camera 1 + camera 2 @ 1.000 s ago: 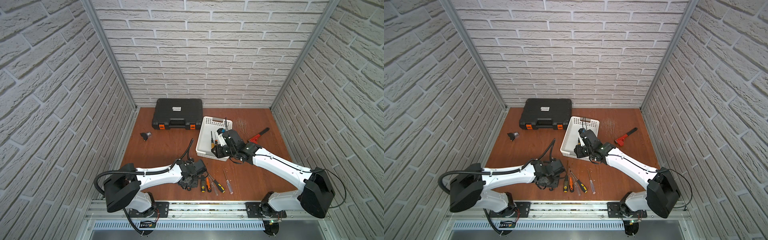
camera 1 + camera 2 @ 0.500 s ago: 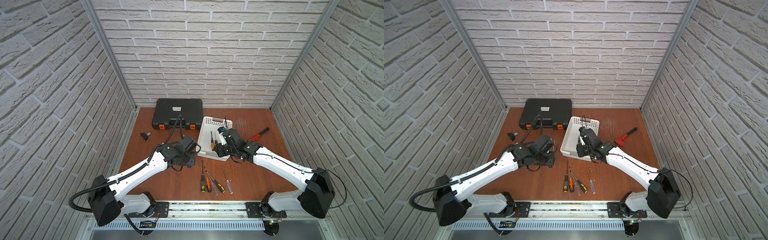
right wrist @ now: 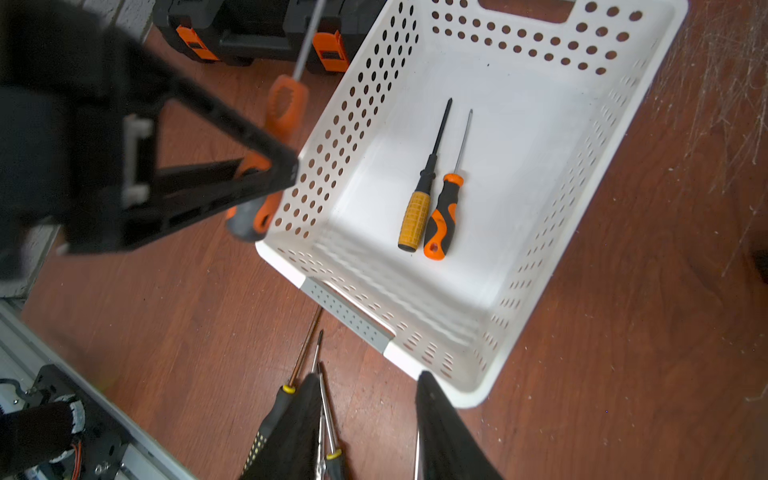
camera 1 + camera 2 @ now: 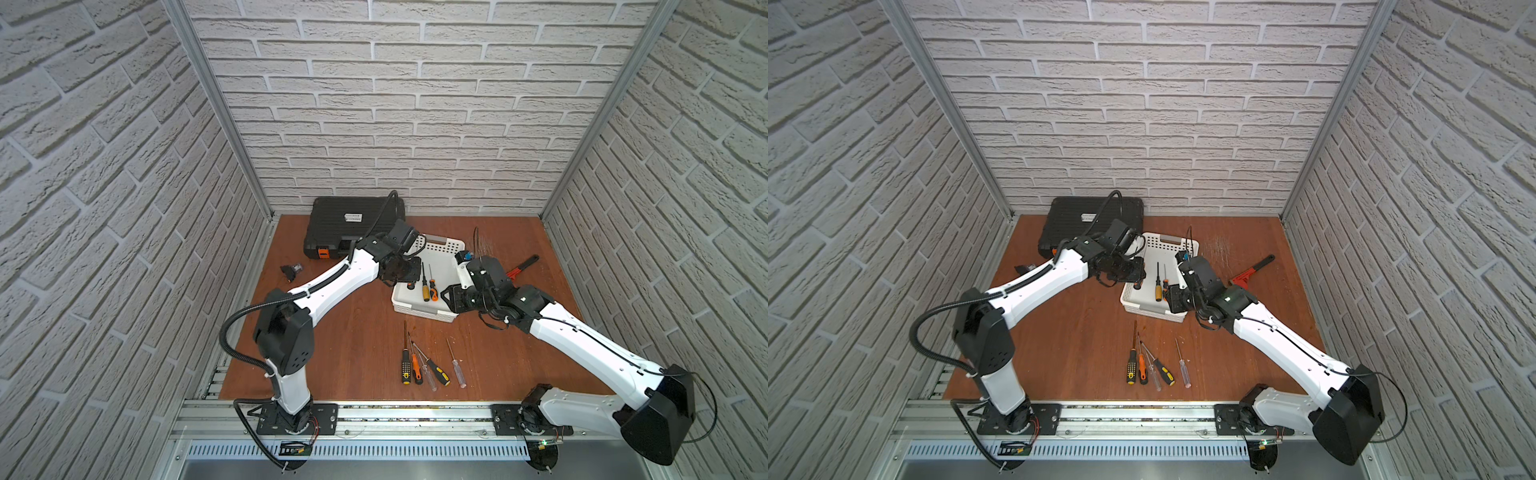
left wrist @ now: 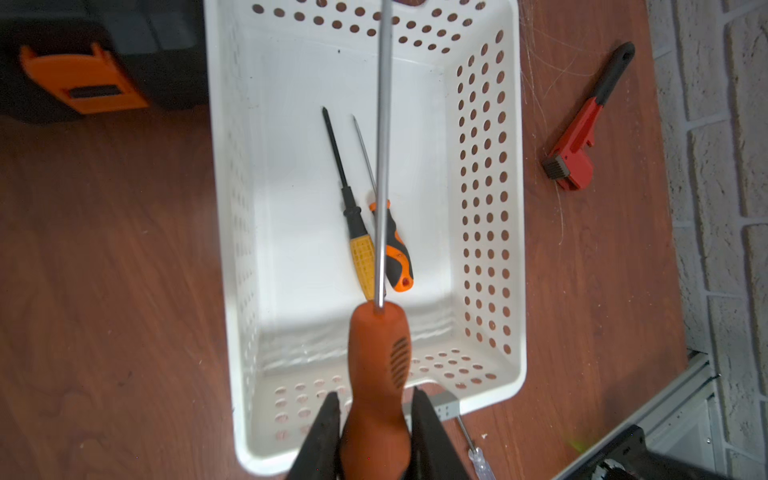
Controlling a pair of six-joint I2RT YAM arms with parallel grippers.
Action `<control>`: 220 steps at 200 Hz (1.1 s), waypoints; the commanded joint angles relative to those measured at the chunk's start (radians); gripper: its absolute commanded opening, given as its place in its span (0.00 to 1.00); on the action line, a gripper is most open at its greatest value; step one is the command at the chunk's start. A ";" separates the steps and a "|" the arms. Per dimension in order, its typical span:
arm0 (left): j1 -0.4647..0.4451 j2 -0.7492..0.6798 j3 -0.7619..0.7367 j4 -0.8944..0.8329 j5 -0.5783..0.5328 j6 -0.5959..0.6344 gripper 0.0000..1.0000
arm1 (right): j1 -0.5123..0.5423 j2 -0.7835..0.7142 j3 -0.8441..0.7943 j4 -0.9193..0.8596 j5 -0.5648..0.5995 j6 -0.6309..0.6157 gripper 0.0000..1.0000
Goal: Put the screwdriver in the bin
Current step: 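Lift the orange-handled screwdriver with the left gripper into the bin while the right arm withdraws, then open the left gripper to release the screwdriver in the bin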
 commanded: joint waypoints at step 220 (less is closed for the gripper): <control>-0.003 0.340 0.094 0.064 0.014 -0.052 0.14 | 0.001 -0.090 -0.098 -0.217 0.034 0.015 0.46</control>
